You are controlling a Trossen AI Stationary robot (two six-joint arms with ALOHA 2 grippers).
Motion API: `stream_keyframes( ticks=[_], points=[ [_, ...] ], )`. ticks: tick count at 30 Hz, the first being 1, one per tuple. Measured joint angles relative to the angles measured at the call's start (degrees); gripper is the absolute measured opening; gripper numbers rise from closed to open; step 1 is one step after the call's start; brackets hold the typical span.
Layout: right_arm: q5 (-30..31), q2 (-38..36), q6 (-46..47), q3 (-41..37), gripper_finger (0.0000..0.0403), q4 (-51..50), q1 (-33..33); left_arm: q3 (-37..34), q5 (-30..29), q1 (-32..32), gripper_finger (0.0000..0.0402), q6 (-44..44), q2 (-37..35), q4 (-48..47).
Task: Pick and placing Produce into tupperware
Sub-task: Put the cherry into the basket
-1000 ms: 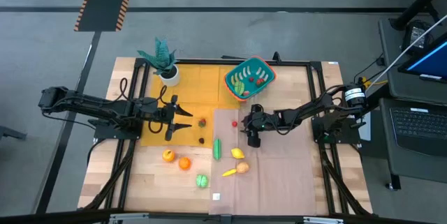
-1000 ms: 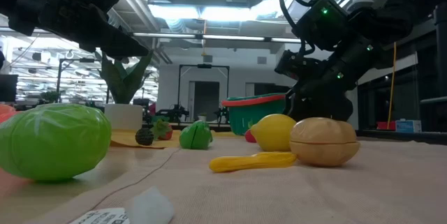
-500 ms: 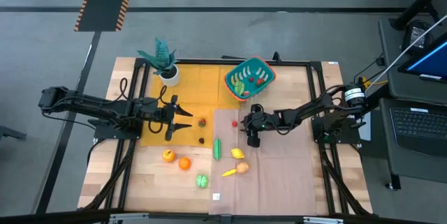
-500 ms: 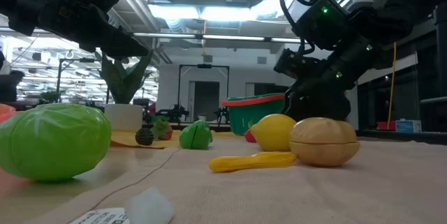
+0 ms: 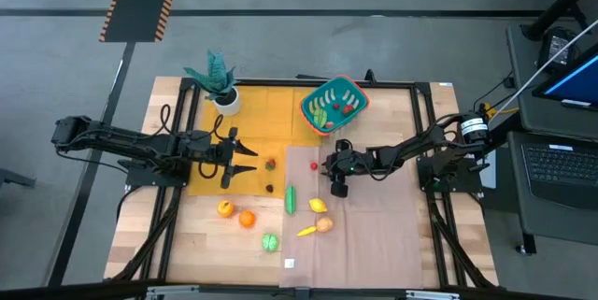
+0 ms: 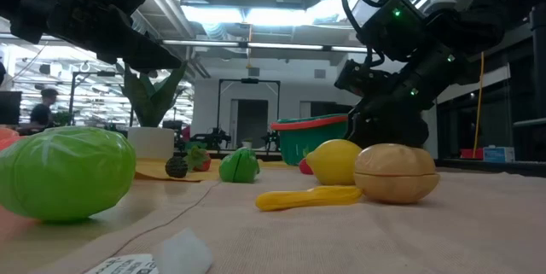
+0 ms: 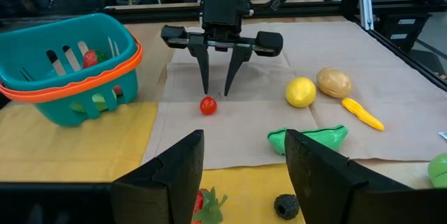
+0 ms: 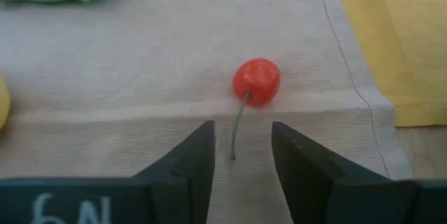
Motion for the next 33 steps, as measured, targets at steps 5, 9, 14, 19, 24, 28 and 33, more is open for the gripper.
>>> stream_keyframes(
  ticks=[5, 9, 14, 19, 24, 28, 33],
  points=[
    [0.0, 0.0, -0.5, 0.0, 0.0133, -0.4, 0.0, 0.0, 0.0, 0.0, 0.0192, 0.0, 0.0, 0.0],
    [0.0, 0.0, -1.4, 0.0, 0.0128, -0.3, 0.0, 0.0, 0.0, 0.0, 0.0192, 0.0, 0.0, 0.0],
    [0.0, 0.0, -1.6, 0.0, 0.0125, 0.5, 0.0, 0.0, 0.0, 0.0, 0.0192, 0.0, 0.0, 0.0],
    [0.0, 1.2, -1.6, 0.1, 0.0125, 0.5, 0.0, 0.0, 0.0, 0.0, 0.0192, 0.0, 0.0, 0.0],
    [0.0, 4.0, -3.0, 2.8, 0.0125, 0.5, 0.0, 0.0, 0.0, 0.0, 0.0192, 0.0, 0.0, 0.0],
    [-0.1, 4.3, -6.0, 4.8, 0.0125, -1.6, -0.1, 0.0, 0.0, 0.0, 0.0192, 0.0, 0.0, -0.1],
    [-0.2, 4.2, -5.8, 5.9, 0.0125, -4.8, -0.9, 0.0, 0.0, 0.0, 0.0192, 0.0, 0.0, -0.2]
  ],
)
